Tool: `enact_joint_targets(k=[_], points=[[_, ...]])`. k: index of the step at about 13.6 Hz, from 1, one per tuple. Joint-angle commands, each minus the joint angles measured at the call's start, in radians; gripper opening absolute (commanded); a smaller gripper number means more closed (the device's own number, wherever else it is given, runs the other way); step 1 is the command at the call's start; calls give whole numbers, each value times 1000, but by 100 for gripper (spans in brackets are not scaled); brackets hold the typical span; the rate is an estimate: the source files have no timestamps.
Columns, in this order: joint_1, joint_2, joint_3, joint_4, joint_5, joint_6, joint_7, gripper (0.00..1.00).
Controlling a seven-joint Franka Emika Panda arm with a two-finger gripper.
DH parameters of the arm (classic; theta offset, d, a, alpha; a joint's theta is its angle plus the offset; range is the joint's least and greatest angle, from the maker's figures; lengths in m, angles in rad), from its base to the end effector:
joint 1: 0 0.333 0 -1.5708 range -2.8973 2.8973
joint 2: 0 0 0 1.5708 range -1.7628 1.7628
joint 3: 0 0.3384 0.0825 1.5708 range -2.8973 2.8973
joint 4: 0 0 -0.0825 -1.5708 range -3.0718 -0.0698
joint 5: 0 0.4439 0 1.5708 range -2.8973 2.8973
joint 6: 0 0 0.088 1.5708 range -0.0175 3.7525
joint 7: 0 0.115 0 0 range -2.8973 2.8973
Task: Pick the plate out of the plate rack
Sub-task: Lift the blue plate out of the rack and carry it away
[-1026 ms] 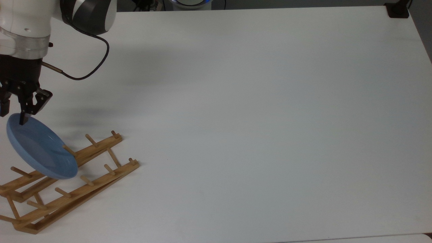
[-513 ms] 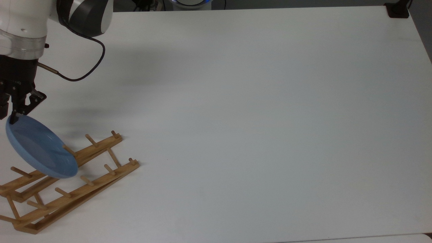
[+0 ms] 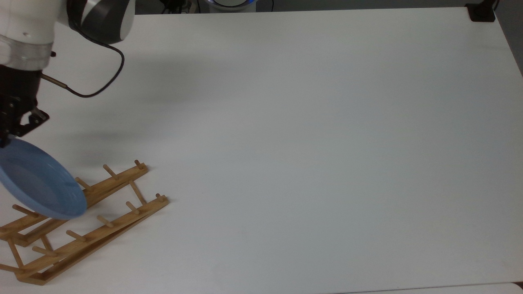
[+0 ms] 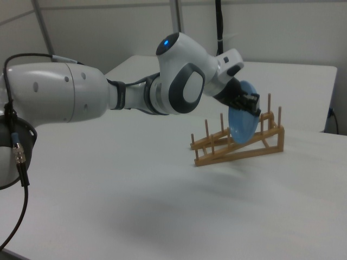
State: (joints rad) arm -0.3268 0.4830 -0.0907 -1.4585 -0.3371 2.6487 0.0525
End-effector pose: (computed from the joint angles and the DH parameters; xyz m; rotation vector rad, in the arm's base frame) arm 0.7536 -0.3099 0.4799 2.5801 -0.2648 0.8619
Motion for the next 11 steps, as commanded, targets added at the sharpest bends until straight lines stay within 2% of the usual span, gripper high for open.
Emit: enact_joint_targets(k=[1, 4, 6, 8, 11], points=[[-11, -64, -4, -3, -16, 17, -5, 0], [9, -115, 14, -10, 52, 7, 83, 0], [66, -130, 20, -13, 69, -34, 221, 0], [95, -141, 38, -14, 90, -91, 276, 0], [129, -161, 84, -22, 223, -283, 248, 0]])
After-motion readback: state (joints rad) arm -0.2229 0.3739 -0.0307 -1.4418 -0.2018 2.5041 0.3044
